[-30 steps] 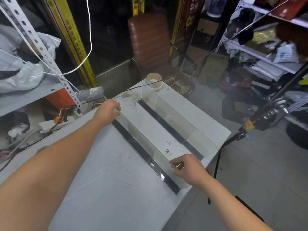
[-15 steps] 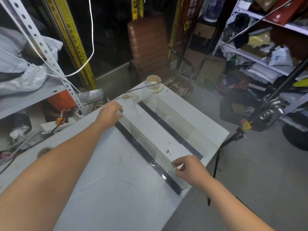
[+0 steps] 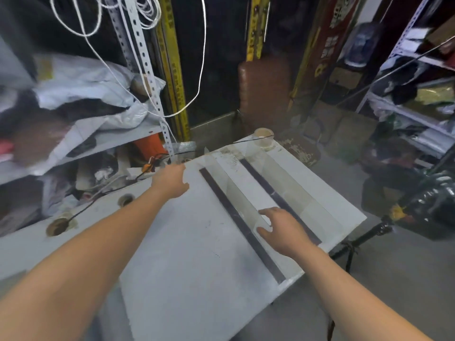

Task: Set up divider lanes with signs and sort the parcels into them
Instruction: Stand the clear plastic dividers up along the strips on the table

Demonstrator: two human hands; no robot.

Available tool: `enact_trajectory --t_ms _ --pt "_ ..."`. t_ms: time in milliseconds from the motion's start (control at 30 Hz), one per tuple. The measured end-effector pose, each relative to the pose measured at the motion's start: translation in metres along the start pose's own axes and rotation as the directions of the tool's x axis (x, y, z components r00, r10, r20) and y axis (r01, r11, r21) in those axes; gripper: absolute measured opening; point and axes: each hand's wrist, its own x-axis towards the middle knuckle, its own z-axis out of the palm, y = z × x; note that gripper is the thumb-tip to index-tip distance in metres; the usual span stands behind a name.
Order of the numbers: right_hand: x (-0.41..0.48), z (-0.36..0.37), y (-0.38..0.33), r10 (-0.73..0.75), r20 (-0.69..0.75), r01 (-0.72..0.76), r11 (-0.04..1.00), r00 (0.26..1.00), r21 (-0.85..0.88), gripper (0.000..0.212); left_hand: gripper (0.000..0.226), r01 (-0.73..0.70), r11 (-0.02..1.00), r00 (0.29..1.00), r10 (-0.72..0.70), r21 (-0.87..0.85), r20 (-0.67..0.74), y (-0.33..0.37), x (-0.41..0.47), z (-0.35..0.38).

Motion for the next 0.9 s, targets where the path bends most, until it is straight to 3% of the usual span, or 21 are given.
enact_trajectory --t_ms 300,433,567,900 --pt "-0.049 0.013 -0.097 -0.345 0.052 0.348 0.931 0.937 -0.108 0.054 0.033 0.251 0.964 0.968 -0.249 0.093 -0.025 -0.042 -0.189 -0.040" --pt "-0.077 0.015 -0.141 -0.459 0.057 0.462 0.875 0.887 -0.148 0.053 0.043 0.342 0.933 0.939 -0.343 0.108 -0.013 -0.048 -0.267 -0.048" --pt "-0.102 0.019 -0.175 -0.511 0.059 0.514 0.842 0.857 -0.163 0.052 0.031 0.395 0.914 0.918 -0.395 0.091 -0.021 -0.060 -0.322 -0.046" --pt "-0.142 0.061 -0.215 -0.532 0.096 0.541 0.832 0.841 -0.124 0.051 0.028 0.393 0.919 0.918 -0.390 0.022 -0.073 -0.098 -0.383 -0.014"
